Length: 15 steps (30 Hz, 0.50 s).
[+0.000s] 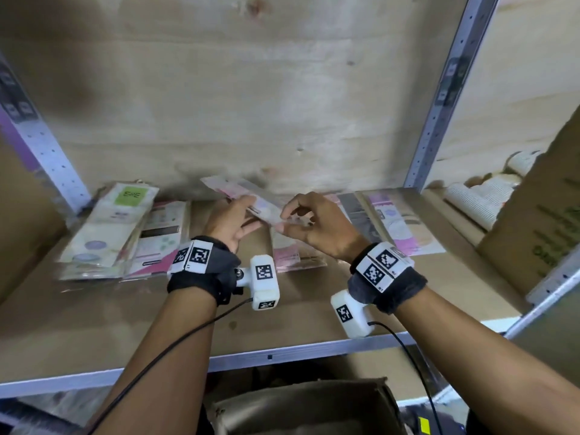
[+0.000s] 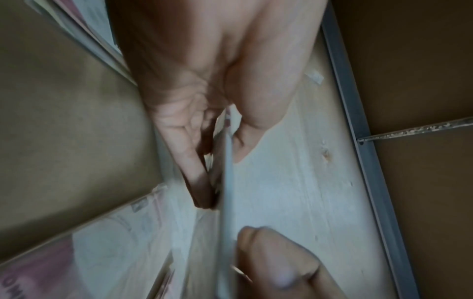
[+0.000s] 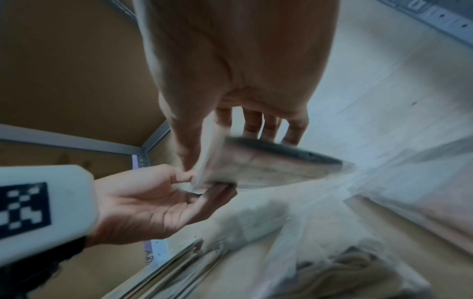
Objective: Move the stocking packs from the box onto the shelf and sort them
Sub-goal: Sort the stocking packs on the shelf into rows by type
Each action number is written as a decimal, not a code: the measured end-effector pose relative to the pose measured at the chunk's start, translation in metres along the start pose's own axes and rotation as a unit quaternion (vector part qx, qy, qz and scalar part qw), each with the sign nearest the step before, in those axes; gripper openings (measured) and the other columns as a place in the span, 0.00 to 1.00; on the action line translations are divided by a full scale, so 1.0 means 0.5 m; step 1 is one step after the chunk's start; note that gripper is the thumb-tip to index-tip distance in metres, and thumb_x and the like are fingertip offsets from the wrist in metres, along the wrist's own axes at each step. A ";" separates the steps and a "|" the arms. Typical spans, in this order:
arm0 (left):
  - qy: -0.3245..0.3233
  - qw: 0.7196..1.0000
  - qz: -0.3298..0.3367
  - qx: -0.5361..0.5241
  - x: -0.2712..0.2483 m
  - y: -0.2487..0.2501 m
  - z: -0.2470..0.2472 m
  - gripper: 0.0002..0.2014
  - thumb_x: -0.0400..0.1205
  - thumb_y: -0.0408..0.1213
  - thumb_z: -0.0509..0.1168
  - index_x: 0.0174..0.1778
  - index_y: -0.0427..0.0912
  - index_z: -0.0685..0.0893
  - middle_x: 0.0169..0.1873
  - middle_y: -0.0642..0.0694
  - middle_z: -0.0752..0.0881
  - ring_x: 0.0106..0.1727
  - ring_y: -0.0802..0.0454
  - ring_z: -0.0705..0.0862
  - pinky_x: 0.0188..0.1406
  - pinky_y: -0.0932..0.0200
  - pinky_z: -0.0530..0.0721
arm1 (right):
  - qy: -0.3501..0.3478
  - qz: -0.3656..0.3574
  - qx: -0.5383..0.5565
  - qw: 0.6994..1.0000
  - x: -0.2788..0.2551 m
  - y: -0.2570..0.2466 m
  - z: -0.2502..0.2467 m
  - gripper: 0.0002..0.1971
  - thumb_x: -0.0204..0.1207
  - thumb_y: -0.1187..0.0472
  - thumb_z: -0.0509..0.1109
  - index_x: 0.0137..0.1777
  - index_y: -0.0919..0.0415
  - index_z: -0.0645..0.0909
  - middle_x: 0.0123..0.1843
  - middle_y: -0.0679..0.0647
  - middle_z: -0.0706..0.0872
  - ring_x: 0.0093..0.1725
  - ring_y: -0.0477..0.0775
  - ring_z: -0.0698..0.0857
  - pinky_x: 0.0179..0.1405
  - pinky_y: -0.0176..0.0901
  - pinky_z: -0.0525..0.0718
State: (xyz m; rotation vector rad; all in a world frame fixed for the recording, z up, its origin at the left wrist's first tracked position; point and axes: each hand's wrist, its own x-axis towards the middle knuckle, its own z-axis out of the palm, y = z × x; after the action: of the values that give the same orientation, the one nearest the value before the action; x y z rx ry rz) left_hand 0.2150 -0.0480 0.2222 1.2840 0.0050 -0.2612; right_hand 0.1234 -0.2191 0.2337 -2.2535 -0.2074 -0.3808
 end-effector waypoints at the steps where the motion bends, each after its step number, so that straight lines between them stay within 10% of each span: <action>1: -0.002 1.000 0.006 0.008 0.001 -0.004 0.001 0.11 0.85 0.31 0.65 0.63 0.36 0.82 0.53 0.37 0.91 0.53 0.44 0.92 0.37 0.58 0.92 | 0.004 0.012 -0.003 1.000 0.000 0.005 -0.005 0.10 0.74 0.49 0.78 0.49 0.53 0.85 0.54 0.50 0.84 0.54 0.46 0.82 0.50 0.32 0.79; 6: -0.038 0.999 0.005 0.022 0.000 -0.015 0.006 0.05 0.86 0.32 0.66 0.55 0.39 0.84 0.44 0.43 0.95 0.49 0.48 0.94 0.41 0.56 0.93 | 0.100 0.083 -0.053 0.990 0.000 0.037 -0.046 0.10 0.80 0.48 0.71 0.54 0.52 0.84 0.55 0.51 0.85 0.57 0.49 0.83 0.54 0.38 0.81; 12: -0.056 0.998 -0.025 -0.002 -0.005 -0.020 0.004 0.04 0.86 0.31 0.66 0.54 0.38 0.84 0.42 0.43 0.95 0.44 0.51 0.94 0.35 0.59 0.91 | -0.050 0.228 0.119 0.965 -0.015 0.054 -0.054 0.18 0.79 0.50 0.74 0.64 0.60 0.80 0.57 0.59 0.90 0.57 0.59 0.89 0.56 0.54 0.87; 15: -0.049 0.999 -0.023 0.006 -0.011 -0.025 0.000 0.03 0.85 0.31 0.66 0.52 0.38 0.85 0.40 0.44 0.95 0.40 0.53 0.94 0.34 0.59 0.91 | -0.082 0.239 0.221 0.942 -0.026 0.058 -0.050 0.21 0.78 0.54 0.75 0.68 0.60 0.80 0.57 0.56 0.91 0.53 0.53 0.91 0.42 0.43 0.88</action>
State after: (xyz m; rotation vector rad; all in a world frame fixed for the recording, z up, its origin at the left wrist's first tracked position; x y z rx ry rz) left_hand 0.2073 -0.0501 0.2110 1.2823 -0.0508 -0.3645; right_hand 0.1140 -0.2574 0.2240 -1.8074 0.1602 0.1088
